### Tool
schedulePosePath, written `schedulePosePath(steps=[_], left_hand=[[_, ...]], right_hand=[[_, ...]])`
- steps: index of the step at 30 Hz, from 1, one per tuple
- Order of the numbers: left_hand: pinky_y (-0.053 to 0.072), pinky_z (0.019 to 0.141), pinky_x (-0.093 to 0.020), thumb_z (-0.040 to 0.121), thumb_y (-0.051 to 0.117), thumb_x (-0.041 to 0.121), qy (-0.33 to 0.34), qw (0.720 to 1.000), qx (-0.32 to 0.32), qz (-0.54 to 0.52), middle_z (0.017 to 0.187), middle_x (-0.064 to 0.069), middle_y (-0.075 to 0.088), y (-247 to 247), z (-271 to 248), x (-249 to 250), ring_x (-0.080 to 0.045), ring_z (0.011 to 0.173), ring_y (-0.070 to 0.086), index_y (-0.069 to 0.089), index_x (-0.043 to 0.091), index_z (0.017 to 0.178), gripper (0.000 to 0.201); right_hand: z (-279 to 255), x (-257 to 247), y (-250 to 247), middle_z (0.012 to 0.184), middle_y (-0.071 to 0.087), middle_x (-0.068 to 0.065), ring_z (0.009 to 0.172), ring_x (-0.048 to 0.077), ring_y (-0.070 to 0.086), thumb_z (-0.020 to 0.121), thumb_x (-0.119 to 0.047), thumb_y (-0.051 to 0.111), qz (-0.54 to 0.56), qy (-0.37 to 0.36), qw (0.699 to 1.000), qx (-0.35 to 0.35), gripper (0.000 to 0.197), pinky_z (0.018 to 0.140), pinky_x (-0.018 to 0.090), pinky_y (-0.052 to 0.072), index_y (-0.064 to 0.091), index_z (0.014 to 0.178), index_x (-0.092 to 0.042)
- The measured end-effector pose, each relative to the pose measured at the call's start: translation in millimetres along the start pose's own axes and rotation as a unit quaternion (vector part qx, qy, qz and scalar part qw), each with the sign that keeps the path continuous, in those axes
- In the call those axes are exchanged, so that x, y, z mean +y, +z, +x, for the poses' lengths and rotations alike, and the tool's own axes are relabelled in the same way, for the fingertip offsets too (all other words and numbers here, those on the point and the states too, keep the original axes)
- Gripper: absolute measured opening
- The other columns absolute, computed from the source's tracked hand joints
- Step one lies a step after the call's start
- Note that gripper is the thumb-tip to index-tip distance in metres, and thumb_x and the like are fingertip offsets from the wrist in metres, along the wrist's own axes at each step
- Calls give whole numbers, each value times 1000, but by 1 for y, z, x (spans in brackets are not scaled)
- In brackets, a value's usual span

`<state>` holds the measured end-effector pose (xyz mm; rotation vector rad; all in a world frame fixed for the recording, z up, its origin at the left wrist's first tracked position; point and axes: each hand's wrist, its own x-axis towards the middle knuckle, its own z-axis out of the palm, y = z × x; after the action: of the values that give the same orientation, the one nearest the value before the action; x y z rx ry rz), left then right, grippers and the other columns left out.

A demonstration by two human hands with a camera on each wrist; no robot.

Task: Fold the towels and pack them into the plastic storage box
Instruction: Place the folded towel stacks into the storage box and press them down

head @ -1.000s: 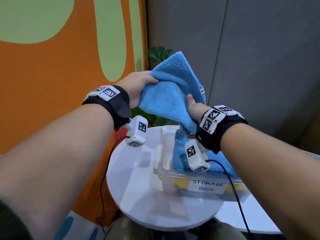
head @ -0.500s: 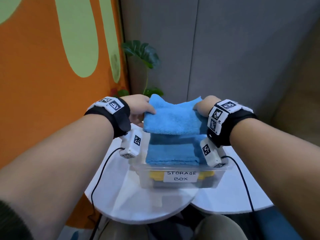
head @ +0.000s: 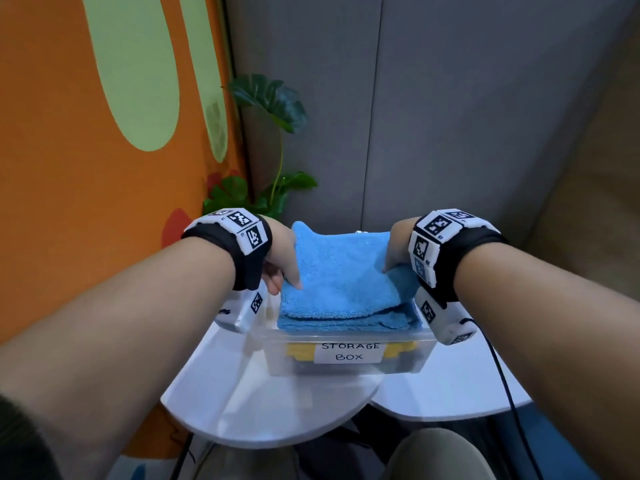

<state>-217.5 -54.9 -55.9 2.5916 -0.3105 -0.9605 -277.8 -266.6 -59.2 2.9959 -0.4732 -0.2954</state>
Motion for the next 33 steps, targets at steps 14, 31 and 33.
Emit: schedulePosePath(steps=[14,31,33], left_hand=[[46,97,-39,65,81,55,94,918,103,373,141,-1,40,5,-16,38,-25,121,49,30,34,146,98],[44,82,-38,68,78,57,59,849,6,525,133,-5,48,38,23,46,-27,112,54,26,27,146,99],[43,80,-38,66,78,59,61,844,9,532,132,-5,49,39,26,46,-27,111,54,26,28,146,100]], right_hand=[[-28,-22,-39,133,56,-7,121,20,54,53,-51,86,-41,-64,983,-166,83,96,36,45,57,128,-32],[3,-36,42,82,60,0,65,19,51,56,-63,68,-287,-134,948,-39,76,68,32,52,57,122,-26],[10,-38,47,76,56,1,62,18,47,55,-59,69,-307,-133,942,-35,77,71,36,52,57,122,-24]])
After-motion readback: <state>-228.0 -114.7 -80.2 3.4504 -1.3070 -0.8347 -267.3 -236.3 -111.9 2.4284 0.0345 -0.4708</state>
